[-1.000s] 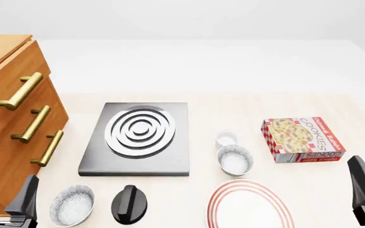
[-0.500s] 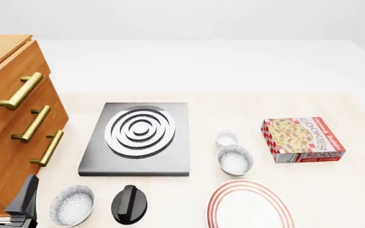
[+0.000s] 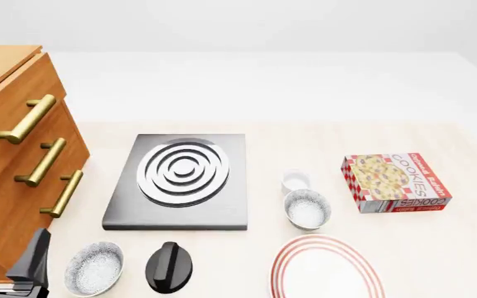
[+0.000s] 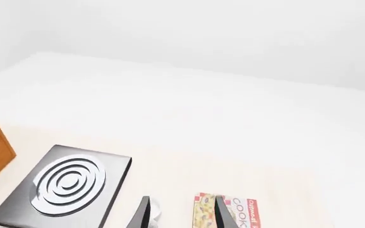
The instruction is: Pick the akita bowl between the plate and the ramekin and place it on the plate.
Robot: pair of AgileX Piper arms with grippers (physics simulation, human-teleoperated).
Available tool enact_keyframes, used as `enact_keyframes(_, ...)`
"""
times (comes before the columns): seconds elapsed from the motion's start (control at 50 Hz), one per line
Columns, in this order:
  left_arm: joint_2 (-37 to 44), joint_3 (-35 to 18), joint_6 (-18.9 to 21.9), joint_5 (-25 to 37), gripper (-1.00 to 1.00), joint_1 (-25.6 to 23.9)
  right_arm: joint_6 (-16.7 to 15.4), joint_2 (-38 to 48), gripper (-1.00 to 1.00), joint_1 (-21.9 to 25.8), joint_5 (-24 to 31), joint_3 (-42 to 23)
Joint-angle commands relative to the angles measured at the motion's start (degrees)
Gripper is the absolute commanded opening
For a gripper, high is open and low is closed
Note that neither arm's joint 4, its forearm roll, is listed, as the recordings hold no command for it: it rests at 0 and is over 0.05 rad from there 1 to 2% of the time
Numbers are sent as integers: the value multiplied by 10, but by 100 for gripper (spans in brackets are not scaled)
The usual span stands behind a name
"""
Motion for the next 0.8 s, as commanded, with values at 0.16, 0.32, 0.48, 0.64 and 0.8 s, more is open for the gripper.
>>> enact_keyframes(0.16, 0, 0, 0, 0, 100, 0, 29, 131, 100, 6, 119, -138)
enact_keyframes(0.32, 0, 0, 0, 0, 100, 0, 31, 167, 100, -4, 156, -170)
enact_keyframes(0.48, 0, 0, 0, 0, 100, 0, 36, 195, 100, 0, 174, -185)
enact_keyframes(0.64, 0, 0, 0, 0, 100, 0, 45, 226, 100, -8, 177, -174)
enact_keyframes(0.8, 0, 0, 0, 0, 100, 0, 51, 246, 100, -8, 169, -163)
